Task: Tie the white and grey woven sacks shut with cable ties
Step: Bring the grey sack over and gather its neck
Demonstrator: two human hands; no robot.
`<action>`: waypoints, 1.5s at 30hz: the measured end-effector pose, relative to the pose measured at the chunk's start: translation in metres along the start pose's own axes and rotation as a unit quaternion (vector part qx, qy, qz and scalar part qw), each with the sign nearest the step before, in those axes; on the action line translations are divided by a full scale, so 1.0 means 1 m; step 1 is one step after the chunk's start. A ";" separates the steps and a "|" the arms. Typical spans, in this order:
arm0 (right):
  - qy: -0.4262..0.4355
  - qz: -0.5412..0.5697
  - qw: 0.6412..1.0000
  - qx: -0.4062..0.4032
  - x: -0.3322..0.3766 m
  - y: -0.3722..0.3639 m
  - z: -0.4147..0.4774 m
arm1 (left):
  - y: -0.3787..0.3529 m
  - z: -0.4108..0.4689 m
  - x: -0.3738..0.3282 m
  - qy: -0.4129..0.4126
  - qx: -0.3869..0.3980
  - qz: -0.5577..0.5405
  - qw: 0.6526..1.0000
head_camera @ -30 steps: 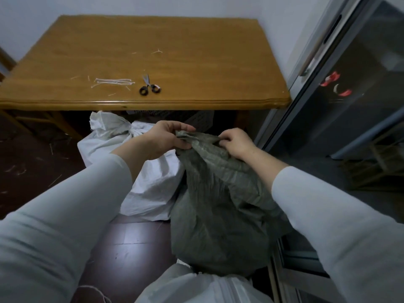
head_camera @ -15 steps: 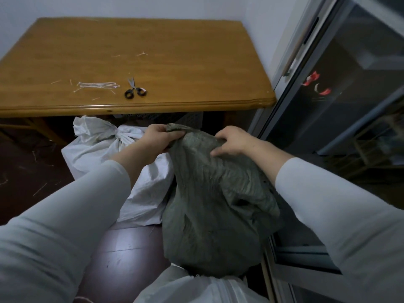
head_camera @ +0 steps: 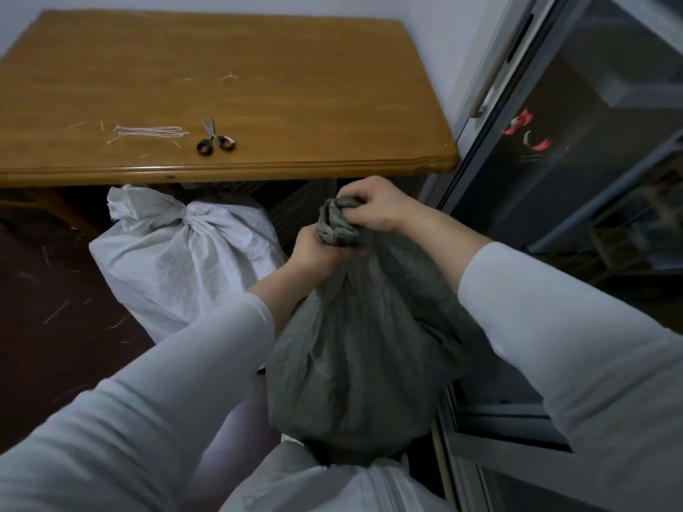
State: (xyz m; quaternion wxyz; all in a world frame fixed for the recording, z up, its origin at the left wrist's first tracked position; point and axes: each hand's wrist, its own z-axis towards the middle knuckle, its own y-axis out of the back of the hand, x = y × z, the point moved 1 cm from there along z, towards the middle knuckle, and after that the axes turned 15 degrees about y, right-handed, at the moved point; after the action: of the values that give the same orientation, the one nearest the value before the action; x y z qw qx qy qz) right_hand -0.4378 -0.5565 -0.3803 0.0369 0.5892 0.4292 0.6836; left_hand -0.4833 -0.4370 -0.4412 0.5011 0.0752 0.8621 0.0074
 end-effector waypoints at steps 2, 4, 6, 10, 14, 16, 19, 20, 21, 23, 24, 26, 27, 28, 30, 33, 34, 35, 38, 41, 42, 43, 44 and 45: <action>-0.049 0.045 0.997 0.027 -0.004 0.014 -0.007 | 0.000 0.001 0.002 -0.009 -0.019 0.000 1.000; -0.113 0.002 0.986 0.124 -0.018 0.026 -0.020 | 0.005 0.002 0.005 -0.018 -0.022 0.002 1.000; -0.168 -0.051 0.963 0.206 -0.037 0.025 -0.034 | 0.009 0.004 0.008 -0.018 -0.021 0.003 1.000; -0.151 -0.058 0.979 0.127 -0.065 0.015 -0.044 | 0.012 0.007 0.007 -0.002 -0.021 0.014 1.000; -0.122 -0.076 0.990 -0.007 -0.066 0.043 -0.039 | 0.015 0.016 0.008 0.019 -0.042 0.017 0.999; -0.117 -0.087 0.989 -0.017 -0.065 0.050 -0.038 | 0.012 0.020 0.008 0.020 -0.050 0.022 0.998; -0.090 -0.079 0.992 -0.049 -0.063 0.045 -0.037 | -0.003 0.020 0.002 0.036 -0.022 0.036 0.998; -0.074 -0.069 0.993 -0.063 -0.061 0.041 -0.035 | -0.011 0.019 0.000 0.045 0.005 0.036 0.998; -0.059 -0.057 0.994 -0.071 -0.059 0.037 -0.032 | -0.020 0.018 -0.002 0.056 0.037 0.034 0.997; -0.026 -0.050 0.997 -0.057 -0.054 0.029 -0.026 | -0.041 0.016 -0.002 0.070 0.060 0.044 0.995; -0.014 -0.050 0.998 -0.041 -0.052 0.025 -0.025 | -0.050 0.016 -0.001 0.069 0.047 0.043 0.996; -0.012 -0.014 0.999 -0.035 -0.052 0.026 -0.027 | -0.061 0.017 -0.001 0.055 0.004 0.030 0.998; -0.026 0.036 0.998 -0.044 -0.054 0.032 -0.031 | -0.063 0.017 -0.001 0.051 -0.007 0.027 0.998; -0.045 0.094 0.994 -0.044 -0.057 0.039 -0.036 | -0.063 0.017 -0.002 0.051 -0.010 0.025 0.998; -0.090 0.124 0.988 0.026 -0.072 0.051 -0.046 | -0.061 0.017 -0.003 0.061 -0.009 0.032 0.998; -0.151 0.039 0.973 0.171 -0.095 0.046 -0.064 | -0.058 0.015 -0.005 0.067 -0.015 0.061 0.996; -0.163 0.015 0.970 0.179 -0.105 0.041 -0.068 | -0.058 0.014 -0.004 0.067 -0.016 0.055 0.996; -0.164 -0.013 0.972 0.166 -0.113 0.037 -0.071 | -0.058 0.013 -0.003 0.070 -0.016 0.047 0.996; -0.164 -0.101 0.978 0.079 -0.120 0.046 -0.077 | -0.051 0.012 0.000 0.088 -0.021 0.010 0.996; -0.143 -0.180 0.972 0.053 -0.113 0.057 -0.076 | -0.048 0.017 0.004 0.078 -0.036 0.042 0.995; -0.136 -0.199 0.969 0.051 -0.111 0.056 -0.076 | -0.048 0.017 0.005 0.072 -0.041 0.053 0.995; -0.132 -0.196 0.971 0.044 -0.108 0.055 -0.077 | -0.049 0.017 0.006 0.067 -0.045 0.062 0.995; -0.134 -0.176 0.974 0.037 -0.106 0.053 -0.078 | -0.051 0.017 0.006 0.063 -0.046 0.066 0.995; -0.134 -0.146 0.980 0.038 -0.105 0.050 -0.080 | -0.053 0.017 0.006 0.061 -0.043 0.062 0.995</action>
State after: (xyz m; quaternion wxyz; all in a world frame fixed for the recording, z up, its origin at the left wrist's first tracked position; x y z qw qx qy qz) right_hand -0.4502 -0.6899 -0.4245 0.1711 0.6073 0.5271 0.5693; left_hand -0.4777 -0.4899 -0.4593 0.4492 0.1065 0.8834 0.0803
